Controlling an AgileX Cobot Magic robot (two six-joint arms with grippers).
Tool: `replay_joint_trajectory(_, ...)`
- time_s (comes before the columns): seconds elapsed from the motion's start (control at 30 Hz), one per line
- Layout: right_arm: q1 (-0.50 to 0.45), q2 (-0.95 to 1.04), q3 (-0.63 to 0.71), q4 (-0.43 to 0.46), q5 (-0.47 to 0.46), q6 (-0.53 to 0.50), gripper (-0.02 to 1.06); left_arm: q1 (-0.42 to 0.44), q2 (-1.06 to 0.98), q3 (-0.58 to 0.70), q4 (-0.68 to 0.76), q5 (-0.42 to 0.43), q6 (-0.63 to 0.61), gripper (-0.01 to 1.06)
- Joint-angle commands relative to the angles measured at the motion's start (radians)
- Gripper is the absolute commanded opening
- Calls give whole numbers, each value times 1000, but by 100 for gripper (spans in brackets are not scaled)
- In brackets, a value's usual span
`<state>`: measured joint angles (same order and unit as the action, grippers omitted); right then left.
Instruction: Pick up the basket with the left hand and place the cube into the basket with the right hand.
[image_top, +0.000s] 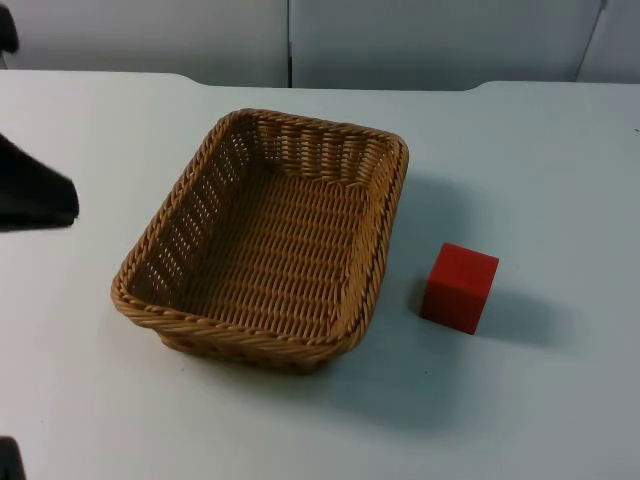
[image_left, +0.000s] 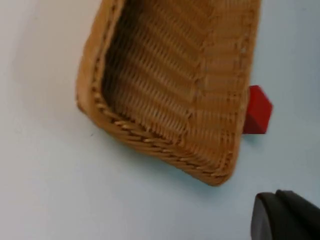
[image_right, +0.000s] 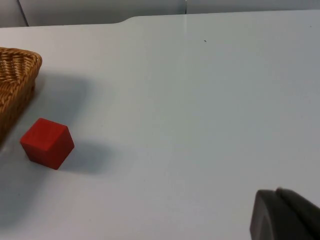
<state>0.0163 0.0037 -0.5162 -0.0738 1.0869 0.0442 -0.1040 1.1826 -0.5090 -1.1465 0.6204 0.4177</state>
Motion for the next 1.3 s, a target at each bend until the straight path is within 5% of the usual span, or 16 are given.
replay_joint_trajectory(0.0,2,-4,7,1,-8,0,0,2,41,25,-19,-27,18,0)
replay_joint_trajectory(0.07,2,-4,7,1,-8,0,0,2,62,40,-19,-54,87,0)
replay_joint_trajectory(0.1,2,-4,7,1,-8,0,0,2,80,55,-15,-90,296,0)
replay_joint_trajectory(0.23,2,-4,7,1,-8,0,0,2,84,57,-9,-92,716,0)
replay_joint_trajectory(0.3,2,-4,7,1,-8,0,0,2,84,57,-9,-83,759,0)
replay_joint_trajectory(0.47,2,-4,7,1,-8,0,0,1,91,57,-91,-77,729,8)
replay_joint_trajectory(0.6,2,-4,7,1,-8,0,0,1,157,57,-99,-77,633,50)
replay_joint_trajectory(0.63,2,-4,7,1,-8,0,0,1,157,57,-99,-77,633,50)
replay_joint_trajectory(0.7,2,-4,7,1,-8,0,0,1,207,57,-99,-90,633,75)
replay_joint_trajectory(0.73,2,-4,7,1,-8,0,0,1,238,57,-99,-102,633,79)
replay_joint_trajectory(0.97,2,-4,7,1,-8,0,0,1,380,14,-125,-138,648,79)
replay_joint_trajectory(1.27,2,-4,7,1,-8,0,0,1,512,-149,-285,-48,636,78)
